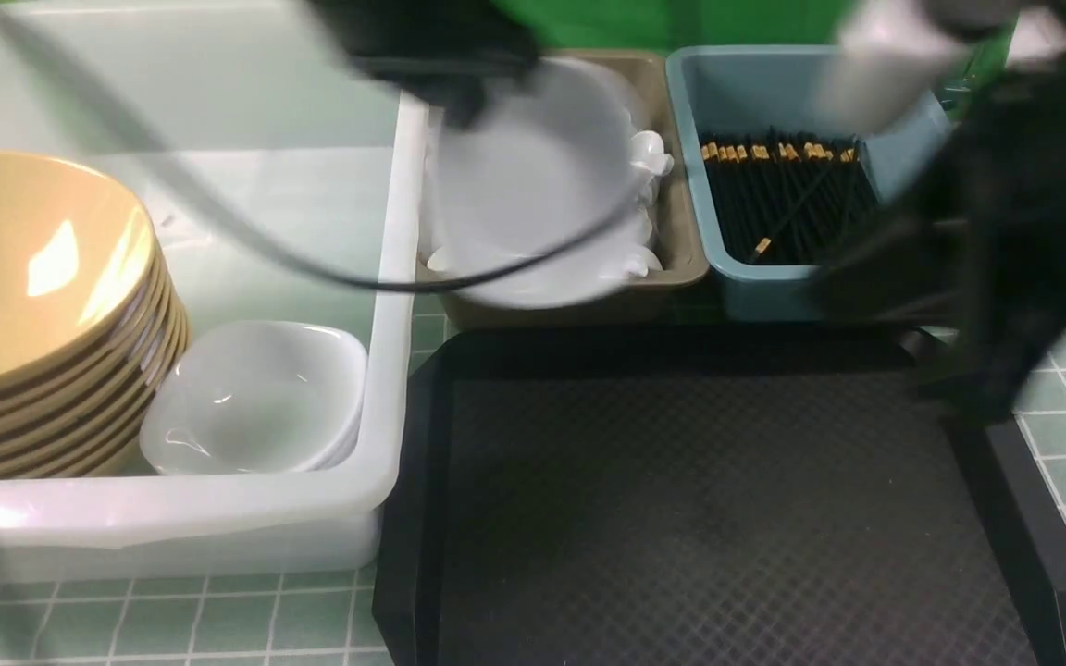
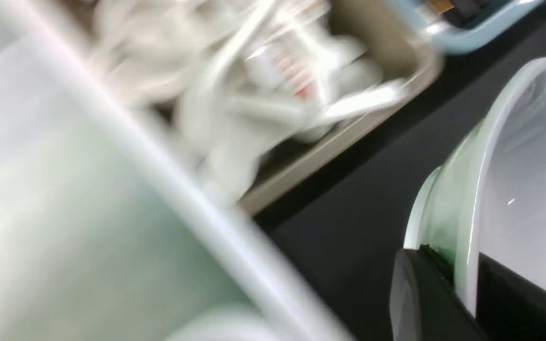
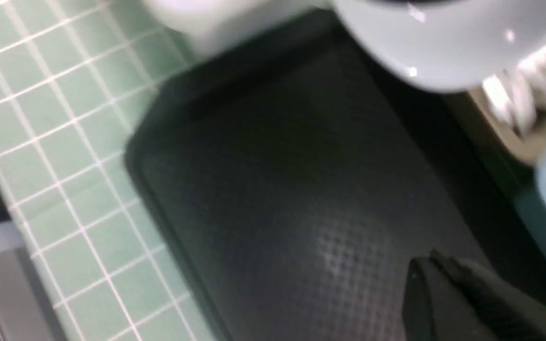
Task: On blue table put chopsticks spoon bowls plates into blue grey white boxes.
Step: 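Place the white bowl into the white bin with the other dishes with the left gripper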
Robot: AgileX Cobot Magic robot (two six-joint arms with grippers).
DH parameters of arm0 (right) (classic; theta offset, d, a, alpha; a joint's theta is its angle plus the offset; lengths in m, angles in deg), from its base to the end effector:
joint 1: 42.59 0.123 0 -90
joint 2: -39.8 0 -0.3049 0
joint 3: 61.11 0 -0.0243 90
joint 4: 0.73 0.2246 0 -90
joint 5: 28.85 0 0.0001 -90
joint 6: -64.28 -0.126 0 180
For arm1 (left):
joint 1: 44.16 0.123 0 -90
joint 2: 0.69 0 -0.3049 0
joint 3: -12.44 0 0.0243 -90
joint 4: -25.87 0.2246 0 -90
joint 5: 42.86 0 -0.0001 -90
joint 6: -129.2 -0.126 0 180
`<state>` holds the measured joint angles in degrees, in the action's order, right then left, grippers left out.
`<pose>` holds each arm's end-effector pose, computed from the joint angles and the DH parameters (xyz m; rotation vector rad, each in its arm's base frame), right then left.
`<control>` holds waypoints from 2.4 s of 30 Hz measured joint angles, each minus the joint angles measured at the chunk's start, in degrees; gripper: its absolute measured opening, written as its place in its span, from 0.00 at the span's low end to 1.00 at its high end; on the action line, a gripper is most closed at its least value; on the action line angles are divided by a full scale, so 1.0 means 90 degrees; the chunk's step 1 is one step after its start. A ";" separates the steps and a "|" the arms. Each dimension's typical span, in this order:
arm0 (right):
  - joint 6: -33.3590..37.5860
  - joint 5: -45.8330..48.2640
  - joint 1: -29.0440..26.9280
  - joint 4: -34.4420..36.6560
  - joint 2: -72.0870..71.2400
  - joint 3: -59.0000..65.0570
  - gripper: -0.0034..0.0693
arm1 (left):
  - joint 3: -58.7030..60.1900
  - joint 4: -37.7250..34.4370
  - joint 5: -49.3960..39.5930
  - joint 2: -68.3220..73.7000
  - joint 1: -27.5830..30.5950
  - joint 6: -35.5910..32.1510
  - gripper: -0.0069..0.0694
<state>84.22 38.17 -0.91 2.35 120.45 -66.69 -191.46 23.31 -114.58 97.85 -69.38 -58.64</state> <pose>0.1740 0.1633 0.4059 -1.2724 2.1433 0.2308 0.2918 -0.1434 0.4026 0.7276 2.4571 -0.1762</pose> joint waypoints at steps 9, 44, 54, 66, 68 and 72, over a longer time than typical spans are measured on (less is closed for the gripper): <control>0.0000 -0.0287 0.0266 -0.0468 0.0351 -0.0308 0.12 | 0.1802 0.0513 -0.0026 -0.1609 0.1776 -0.1009 0.09; 0.0020 -0.0416 0.0266 -0.0494 0.0351 -0.0315 0.12 | 0.2064 -0.0763 0.0441 0.0116 0.1595 -0.3578 0.75; 0.0025 -0.0409 0.0266 -0.0494 0.0351 -0.0315 0.13 | 0.1724 0.0380 0.0212 0.0168 0.1336 -0.1564 0.75; 0.0025 -0.0415 0.0266 -0.0494 0.0351 -0.0315 0.14 | 0.1424 0.0928 0.0073 0.0404 0.1336 0.0017 0.31; 0.0025 -0.0415 0.0266 -0.0494 0.0351 -0.0315 0.14 | 0.1424 0.0944 0.0073 0.0435 0.1336 -0.0066 0.18; 0.0025 -0.0415 0.0266 -0.0494 0.0351 -0.0315 0.14 | 0.1424 0.1350 0.0073 0.0424 0.1336 -0.0143 0.09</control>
<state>84.44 34.44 1.49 -2.10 123.61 -69.52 -178.64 35.46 -113.91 101.67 -57.36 -59.93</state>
